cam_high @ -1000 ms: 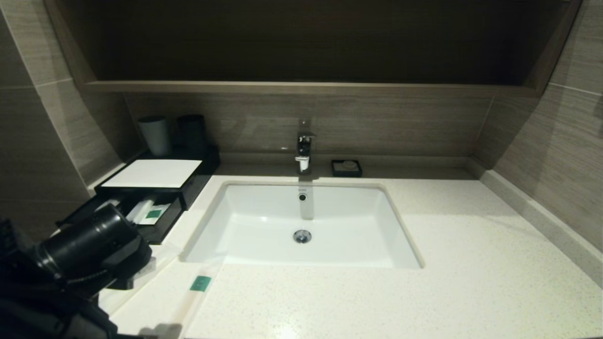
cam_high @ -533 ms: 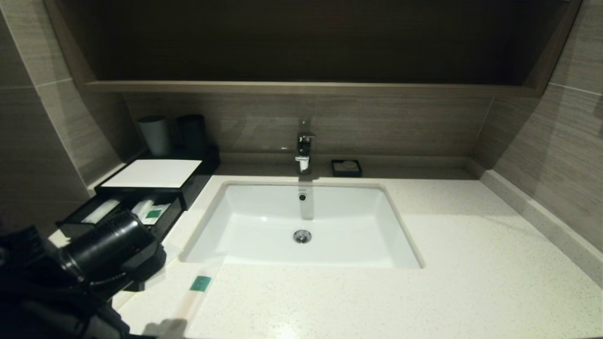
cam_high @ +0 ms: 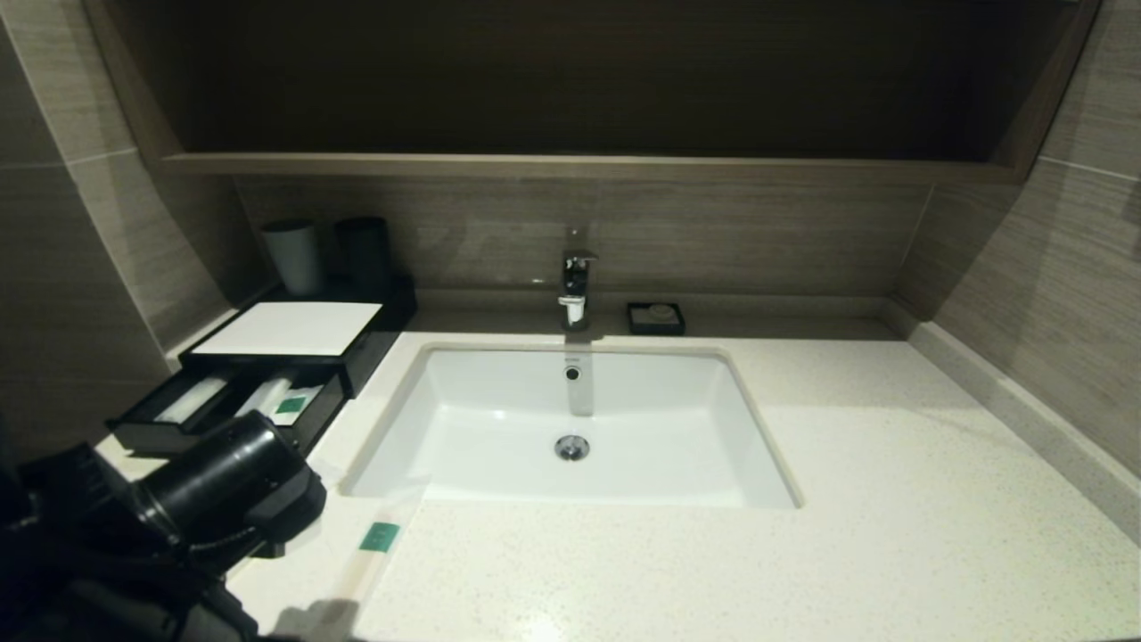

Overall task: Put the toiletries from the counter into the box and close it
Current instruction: Pick up the bathroom toiletry

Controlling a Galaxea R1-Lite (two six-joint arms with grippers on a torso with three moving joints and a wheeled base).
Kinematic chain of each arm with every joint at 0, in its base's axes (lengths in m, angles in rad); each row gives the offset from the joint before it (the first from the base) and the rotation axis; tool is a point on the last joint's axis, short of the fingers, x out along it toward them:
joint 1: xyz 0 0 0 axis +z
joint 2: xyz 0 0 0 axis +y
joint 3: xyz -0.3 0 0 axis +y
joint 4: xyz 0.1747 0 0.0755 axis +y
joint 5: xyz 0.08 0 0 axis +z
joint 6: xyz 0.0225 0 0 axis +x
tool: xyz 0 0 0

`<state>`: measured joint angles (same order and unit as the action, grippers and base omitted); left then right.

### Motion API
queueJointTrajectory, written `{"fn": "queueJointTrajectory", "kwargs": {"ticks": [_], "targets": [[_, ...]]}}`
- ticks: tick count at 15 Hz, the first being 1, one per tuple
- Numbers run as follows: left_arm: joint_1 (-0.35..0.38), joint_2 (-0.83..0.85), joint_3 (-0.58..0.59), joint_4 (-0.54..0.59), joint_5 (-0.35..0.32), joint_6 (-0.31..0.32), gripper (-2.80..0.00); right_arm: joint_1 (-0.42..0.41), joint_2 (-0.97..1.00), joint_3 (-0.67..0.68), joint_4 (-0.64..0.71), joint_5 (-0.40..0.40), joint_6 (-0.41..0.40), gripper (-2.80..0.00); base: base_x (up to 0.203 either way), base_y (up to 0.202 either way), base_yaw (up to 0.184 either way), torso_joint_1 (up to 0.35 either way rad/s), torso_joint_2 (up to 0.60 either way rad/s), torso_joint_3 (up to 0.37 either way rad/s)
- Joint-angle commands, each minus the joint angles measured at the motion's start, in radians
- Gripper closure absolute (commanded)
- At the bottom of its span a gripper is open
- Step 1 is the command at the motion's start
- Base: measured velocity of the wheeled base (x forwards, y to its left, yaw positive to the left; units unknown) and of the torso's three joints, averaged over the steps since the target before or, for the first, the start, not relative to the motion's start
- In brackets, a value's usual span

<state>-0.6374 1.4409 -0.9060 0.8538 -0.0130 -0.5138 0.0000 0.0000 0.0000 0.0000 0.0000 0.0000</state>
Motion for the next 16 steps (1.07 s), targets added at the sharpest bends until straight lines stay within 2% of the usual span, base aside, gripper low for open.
{"fn": "queueJointTrajectory", "kwargs": {"ticks": [1, 6, 16], "targets": [[-0.001, 0.004, 0.003, 0.005, -0.001, -0.003, -2.8, 0.0, 0.0, 0.0, 0.0, 0.0, 0.0, 0.0, 0.0, 0.0, 0.0, 0.0, 0.0, 0.0], [-0.001, 0.012, 0.04, -0.051, 0.002, -0.003, -2.8, 0.0, 0.0, 0.0, 0.0, 0.0, 0.0, 0.0, 0.0, 0.0, 0.0, 0.0, 0.0, 0.0], [0.001, 0.01, 0.047, -0.058, 0.002, -0.005, -2.8, 0.0, 0.0, 0.0, 0.0, 0.0, 0.0, 0.0, 0.0, 0.0, 0.0, 0.0, 0.0, 0.0]]}}
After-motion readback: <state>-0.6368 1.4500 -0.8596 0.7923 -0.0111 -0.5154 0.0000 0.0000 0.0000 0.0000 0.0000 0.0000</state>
